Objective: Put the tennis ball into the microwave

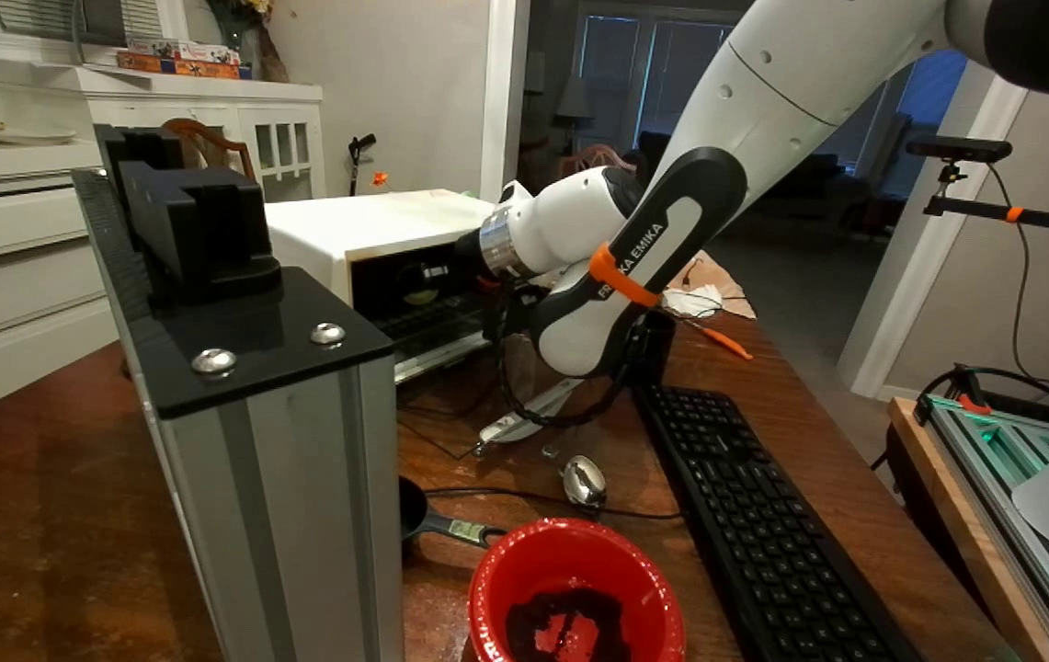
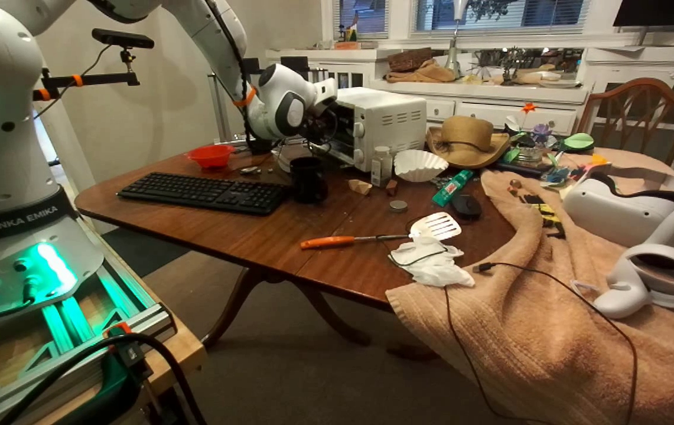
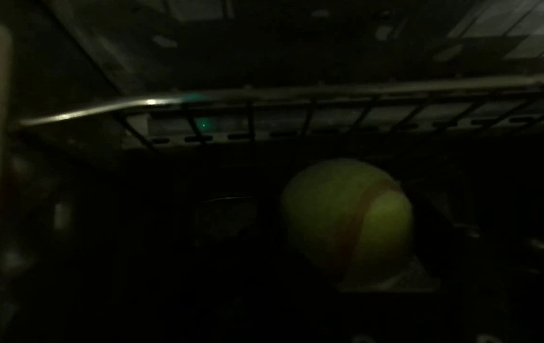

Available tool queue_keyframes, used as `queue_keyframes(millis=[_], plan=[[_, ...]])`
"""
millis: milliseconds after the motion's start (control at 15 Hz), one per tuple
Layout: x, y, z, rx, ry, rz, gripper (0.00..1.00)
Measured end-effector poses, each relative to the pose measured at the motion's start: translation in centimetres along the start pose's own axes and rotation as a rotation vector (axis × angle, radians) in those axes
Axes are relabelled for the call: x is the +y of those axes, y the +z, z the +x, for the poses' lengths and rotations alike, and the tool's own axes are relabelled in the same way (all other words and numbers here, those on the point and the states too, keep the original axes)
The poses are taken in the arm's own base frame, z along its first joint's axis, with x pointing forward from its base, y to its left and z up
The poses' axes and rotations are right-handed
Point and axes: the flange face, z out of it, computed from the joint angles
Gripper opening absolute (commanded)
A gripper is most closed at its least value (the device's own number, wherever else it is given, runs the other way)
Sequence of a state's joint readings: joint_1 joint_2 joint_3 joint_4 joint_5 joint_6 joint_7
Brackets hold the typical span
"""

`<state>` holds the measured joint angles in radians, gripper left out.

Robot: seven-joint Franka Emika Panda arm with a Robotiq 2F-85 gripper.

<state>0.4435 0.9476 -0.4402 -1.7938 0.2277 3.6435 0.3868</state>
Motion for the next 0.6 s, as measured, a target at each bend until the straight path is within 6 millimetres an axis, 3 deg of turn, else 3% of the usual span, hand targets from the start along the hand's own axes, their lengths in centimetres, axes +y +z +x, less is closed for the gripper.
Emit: queue_keyframes(millis=[133, 600], plan=[[-0.05, 0.31, -0.18, 0.010, -0.001, -0.001, 1.00], [-0.44, 0.32, -0.15, 0.034, -0.007, 0.005, 1.00]])
